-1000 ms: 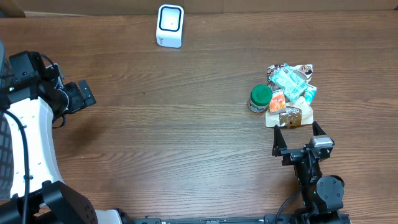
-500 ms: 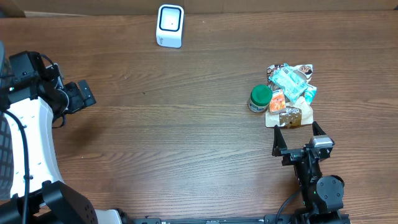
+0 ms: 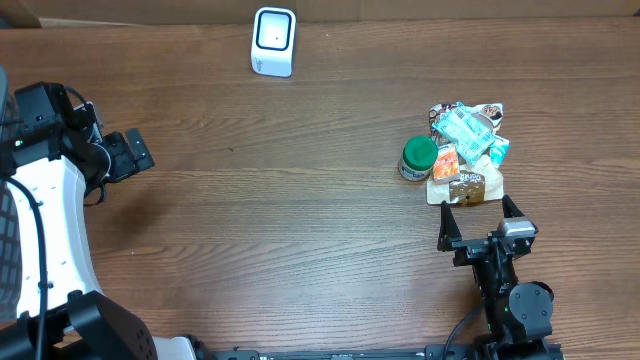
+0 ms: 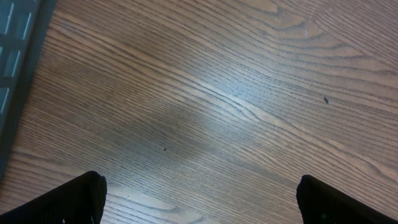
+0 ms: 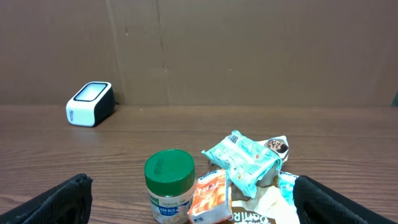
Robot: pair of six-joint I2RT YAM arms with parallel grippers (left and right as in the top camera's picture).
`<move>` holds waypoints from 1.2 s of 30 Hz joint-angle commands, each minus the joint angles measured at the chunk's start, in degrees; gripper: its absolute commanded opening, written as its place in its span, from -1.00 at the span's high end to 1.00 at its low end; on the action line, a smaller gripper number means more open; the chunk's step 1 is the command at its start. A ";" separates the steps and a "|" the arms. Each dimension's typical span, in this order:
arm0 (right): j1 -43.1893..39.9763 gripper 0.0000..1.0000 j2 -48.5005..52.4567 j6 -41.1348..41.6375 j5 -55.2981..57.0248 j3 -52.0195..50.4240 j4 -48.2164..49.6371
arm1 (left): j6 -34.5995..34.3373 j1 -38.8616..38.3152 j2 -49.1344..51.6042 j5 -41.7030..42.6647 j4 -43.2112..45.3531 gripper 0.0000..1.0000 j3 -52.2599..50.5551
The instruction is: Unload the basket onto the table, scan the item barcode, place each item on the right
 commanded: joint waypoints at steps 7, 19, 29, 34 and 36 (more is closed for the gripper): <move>0.33 -1.00 -0.68 -0.31 -0.28 -0.61 0.22 | 1.51 -9.44 -11.80 -0.17 -0.09 -0.99 -1.14; 0.33 -1.00 -0.68 -0.31 -0.28 -0.61 0.20 | 1.90 -20.81 -25.00 -2.12 0.72 -0.99 -1.90; 0.33 -1.00 -0.68 -0.31 -0.28 -0.61 0.20 | 2.16 -21.90 -44.19 -2.99 27.02 -0.99 -29.59; 0.33 -1.00 -0.68 -0.31 -0.28 -0.61 0.20 | 2.19 -21.90 -56.98 -2.99 44.00 -0.99 -48.19; 0.33 -1.00 -0.68 -0.31 -0.28 -0.61 0.20 | 2.19 -21.90 -61.09 -2.99 48.24 -0.99 -53.48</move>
